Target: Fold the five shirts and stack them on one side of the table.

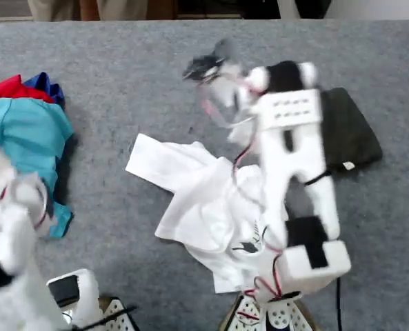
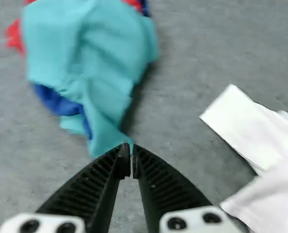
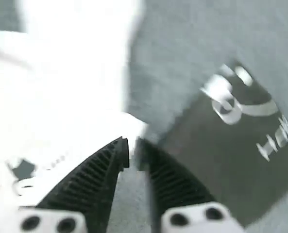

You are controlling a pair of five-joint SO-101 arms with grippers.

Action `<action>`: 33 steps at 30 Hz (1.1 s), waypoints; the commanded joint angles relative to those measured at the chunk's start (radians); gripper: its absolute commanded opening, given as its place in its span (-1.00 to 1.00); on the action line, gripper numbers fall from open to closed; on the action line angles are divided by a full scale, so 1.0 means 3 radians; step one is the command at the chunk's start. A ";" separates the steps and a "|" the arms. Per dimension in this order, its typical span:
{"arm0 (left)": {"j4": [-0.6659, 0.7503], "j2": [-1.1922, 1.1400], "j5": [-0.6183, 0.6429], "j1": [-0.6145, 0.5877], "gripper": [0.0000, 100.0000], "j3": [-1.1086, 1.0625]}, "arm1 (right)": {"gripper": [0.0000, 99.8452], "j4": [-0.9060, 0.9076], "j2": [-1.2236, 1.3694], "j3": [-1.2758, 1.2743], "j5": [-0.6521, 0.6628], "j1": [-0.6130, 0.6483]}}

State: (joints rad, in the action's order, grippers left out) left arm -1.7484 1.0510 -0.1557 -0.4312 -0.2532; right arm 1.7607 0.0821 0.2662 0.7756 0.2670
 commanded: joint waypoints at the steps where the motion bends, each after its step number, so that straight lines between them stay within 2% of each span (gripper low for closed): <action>1: -0.0036 0.0483 -0.0061 -0.0297 -0.96 -0.0245 | -0.97 -0.0220 -0.0263 -0.0243 0.0041 0.0545; 5: -0.0036 0.0703 -0.0046 -0.0322 -0.96 -0.0670 | -0.96 -0.0542 0.0043 -0.0407 -0.0026 0.1128; 9: -0.0036 0.0657 -0.0061 -0.0450 -0.96 -0.0926 | -0.70 -0.0619 0.0836 -0.0350 0.0174 0.1614; 13: -0.0036 0.0632 -0.0189 -0.0721 -0.96 -0.0783 | -0.42 -0.0547 0.1624 0.0238 0.0184 0.1772; 16: -0.0036 0.0632 -0.0409 -0.0829 -0.96 -0.0716 | -0.34 -0.0450 0.2125 0.0846 0.0184 0.1752; 19: -0.0036 0.0632 -0.0465 -0.0854 -0.96 -0.0706 | -0.42 -0.0378 0.2596 0.1414 0.0184 0.1619; 21: -0.0036 0.0632 -0.0460 -0.0854 -0.96 -0.0706 | -0.63 -0.0215 0.2867 0.1808 0.0179 0.1527; 23: -0.0036 0.0632 -0.0460 -0.0854 -0.96 -0.0706 | -0.93 0.0036 0.3061 0.2258 0.0056 0.1435; 24: -0.0036 0.0632 -0.0460 -0.0854 -0.96 -0.0711 | -1.00 0.0102 0.3112 0.2473 -0.0015 0.1383; 26: -0.0036 0.0632 -0.0460 -0.0834 -0.96 -0.0736 | -0.92 0.0092 0.3102 0.2759 -0.0184 0.1235; 33: -0.0036 0.0627 -0.0460 -0.0829 -0.96 -0.0752 | -0.99 0.0092 0.2345 0.2964 -0.0261 0.1245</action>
State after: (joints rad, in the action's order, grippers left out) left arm -1.7484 1.2520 -0.2877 -0.6782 -0.5033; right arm 1.7607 0.9490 1.1070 0.7188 0.6352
